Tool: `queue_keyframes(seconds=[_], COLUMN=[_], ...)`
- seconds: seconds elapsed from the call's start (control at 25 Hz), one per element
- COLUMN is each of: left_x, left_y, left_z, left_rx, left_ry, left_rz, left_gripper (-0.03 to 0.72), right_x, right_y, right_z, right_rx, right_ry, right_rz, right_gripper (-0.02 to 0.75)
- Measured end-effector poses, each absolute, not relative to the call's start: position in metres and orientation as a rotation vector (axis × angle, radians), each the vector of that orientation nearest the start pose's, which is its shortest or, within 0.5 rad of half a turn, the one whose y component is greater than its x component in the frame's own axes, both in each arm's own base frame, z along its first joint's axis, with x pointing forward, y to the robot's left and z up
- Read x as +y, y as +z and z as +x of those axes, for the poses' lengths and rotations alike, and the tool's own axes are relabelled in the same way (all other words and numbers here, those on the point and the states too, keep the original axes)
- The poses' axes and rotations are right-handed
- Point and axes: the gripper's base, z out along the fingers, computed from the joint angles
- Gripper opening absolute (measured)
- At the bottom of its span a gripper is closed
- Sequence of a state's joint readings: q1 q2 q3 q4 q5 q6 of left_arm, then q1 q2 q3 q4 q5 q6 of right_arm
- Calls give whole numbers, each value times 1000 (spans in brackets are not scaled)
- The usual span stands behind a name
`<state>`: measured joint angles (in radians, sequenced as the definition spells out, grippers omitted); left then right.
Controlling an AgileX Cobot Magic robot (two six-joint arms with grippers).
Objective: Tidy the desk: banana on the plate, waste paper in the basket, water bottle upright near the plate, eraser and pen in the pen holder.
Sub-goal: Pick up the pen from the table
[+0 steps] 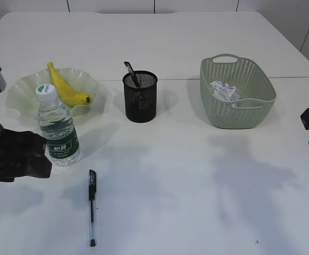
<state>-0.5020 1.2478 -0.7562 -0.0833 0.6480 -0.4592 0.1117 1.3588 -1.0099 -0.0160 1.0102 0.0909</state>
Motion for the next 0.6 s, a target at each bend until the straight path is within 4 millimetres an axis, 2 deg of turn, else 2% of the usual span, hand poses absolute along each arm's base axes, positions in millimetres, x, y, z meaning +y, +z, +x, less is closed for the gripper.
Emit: queue_keyframes(seconds=[0.32,0.48,0.6], left_x=[-139,-164,-184], left_y=[245,242,231], left_z=[234,244,248], left_rx=[2729,2750,2773], left_ry=[-382,-390,-361], left_rz=[-15,19,41], left_gripper=[436,436,435], right_x=[27,26,26], right_y=[277,277,277], right_z=[251,251,251], right_rx=[2844,2844,2844], right_ry=[16,14,14], right_rz=[-39,-40,-40], right_gripper=[305,305,305])
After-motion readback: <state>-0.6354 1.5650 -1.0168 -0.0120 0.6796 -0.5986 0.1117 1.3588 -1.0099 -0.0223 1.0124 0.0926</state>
